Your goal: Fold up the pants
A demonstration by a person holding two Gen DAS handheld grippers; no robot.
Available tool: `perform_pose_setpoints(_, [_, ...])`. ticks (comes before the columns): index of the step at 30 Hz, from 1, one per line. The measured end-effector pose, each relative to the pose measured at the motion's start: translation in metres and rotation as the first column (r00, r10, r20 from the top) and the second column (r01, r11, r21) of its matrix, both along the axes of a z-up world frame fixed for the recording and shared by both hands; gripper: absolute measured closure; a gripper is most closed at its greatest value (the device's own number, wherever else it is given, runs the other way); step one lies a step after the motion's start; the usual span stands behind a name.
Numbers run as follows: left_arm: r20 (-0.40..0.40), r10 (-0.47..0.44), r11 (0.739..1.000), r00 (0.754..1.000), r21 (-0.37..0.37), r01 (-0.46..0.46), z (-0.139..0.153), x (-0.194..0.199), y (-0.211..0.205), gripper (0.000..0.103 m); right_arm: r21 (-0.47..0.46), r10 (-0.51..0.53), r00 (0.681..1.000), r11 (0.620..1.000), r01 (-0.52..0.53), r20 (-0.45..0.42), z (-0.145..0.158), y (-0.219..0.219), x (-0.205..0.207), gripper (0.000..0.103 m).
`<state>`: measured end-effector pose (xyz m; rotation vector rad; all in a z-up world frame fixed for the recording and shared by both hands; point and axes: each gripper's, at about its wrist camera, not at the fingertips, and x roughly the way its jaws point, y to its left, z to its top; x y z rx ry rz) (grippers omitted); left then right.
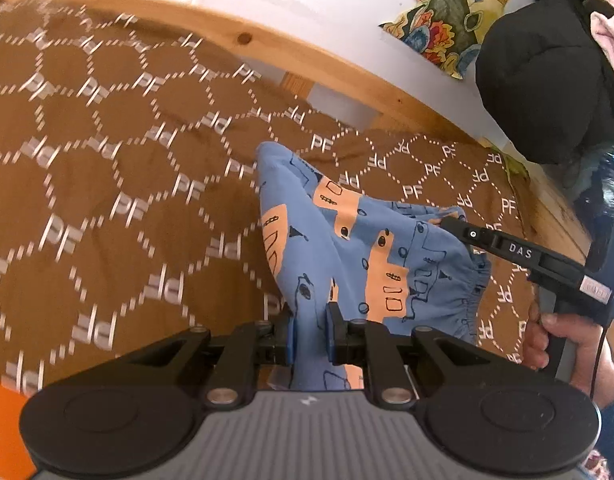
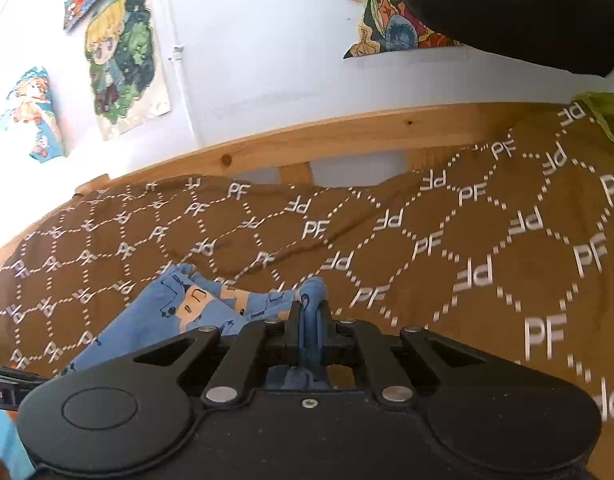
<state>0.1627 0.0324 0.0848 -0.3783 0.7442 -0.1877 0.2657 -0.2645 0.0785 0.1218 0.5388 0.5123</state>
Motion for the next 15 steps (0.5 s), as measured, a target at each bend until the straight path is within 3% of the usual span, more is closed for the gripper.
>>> perform_pose_setpoints(7, [-0.011,0.01,1.0,1.0,0.001,-0.01,-0.013,0.03,-0.002,0.087,-0.045,-0.002,0.999,0.999,0.0,-0.034,-0.007,0.004,0.042,0.098])
perform_pose_setpoints(13, [-0.055,0.013,1.0,0.998,0.01,-0.012,-0.029,0.037,-0.002,0.087,-0.078,0.014,0.997,0.997,-0.02,-0.074,-0.024,0.006,0.049,0.098])
perform_pose_setpoints(15, [-0.063,0.013,1.0,0.998,0.012,-0.012,-0.032,0.038,-0.002,0.086,-0.086,0.009,0.997,0.996,-0.016,-0.081,-0.027,0.006,0.049,0.093])
